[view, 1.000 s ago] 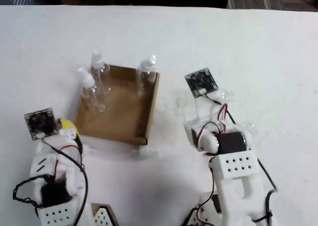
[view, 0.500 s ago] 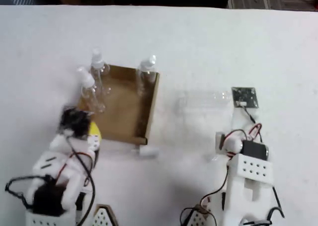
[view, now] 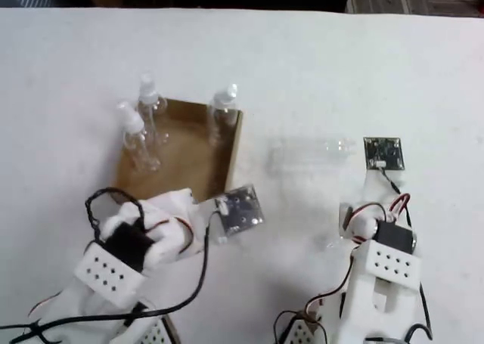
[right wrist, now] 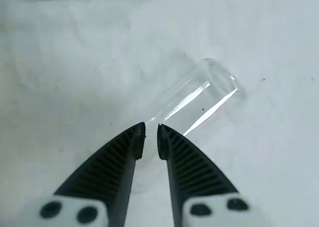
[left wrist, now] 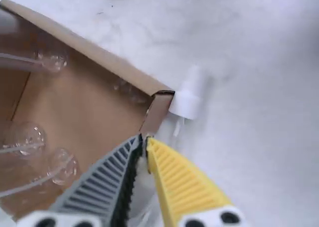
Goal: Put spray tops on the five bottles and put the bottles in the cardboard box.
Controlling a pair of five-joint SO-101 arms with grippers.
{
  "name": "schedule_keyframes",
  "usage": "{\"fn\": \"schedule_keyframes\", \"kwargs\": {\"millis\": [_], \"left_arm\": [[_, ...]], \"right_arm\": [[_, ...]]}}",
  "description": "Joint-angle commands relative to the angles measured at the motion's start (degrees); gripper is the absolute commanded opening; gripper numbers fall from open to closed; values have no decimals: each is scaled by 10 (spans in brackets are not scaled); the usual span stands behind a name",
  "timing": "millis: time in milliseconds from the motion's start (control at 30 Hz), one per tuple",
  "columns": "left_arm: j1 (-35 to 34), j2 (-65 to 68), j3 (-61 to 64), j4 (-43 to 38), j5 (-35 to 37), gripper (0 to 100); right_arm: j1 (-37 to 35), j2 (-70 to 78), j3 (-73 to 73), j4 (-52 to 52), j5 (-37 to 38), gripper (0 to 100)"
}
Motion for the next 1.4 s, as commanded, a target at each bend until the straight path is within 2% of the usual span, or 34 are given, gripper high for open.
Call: {"fn": "schedule_keyframes", "kwargs": {"millis": [0, 100, 233, 400, 500, 633, 867, 967, 1067, 1133, 1367], "left_arm": [[-7, -2, 6, -18, 4, 24], [-73, -33, 8, 2, 40, 24], [-206, -75, 7, 53, 113, 24], [-384, -56, 11, 53, 205, 23], [-435, -28, 11, 48, 241, 24], [-457, 33, 12, 21, 279, 24], [-436, 127, 9, -16, 282, 26], [-418, 131, 9, -26, 292, 84], [-407, 131, 10, -27, 348, 180], [-406, 132, 11, -27, 355, 220], [-409, 136, 24, -35, 355, 225]], "right_arm": [[7, 5, 10, -11, 11, 20], [7, 6, 12, -15, 14, 20], [7, 6, 12, -15, 15, 20], [7, 6, 12, -15, 15, 20], [7, 6, 12, -15, 15, 20], [7, 6, 12, -15, 15, 20], [7, 6, 13, -15, 16, 20], [7, 6, 16, -15, 17, 20], [7, 6, 18, -15, 40, 20], [7, 6, 18, -15, 43, 20], [7, 6, 18, -15, 45, 20]]}}
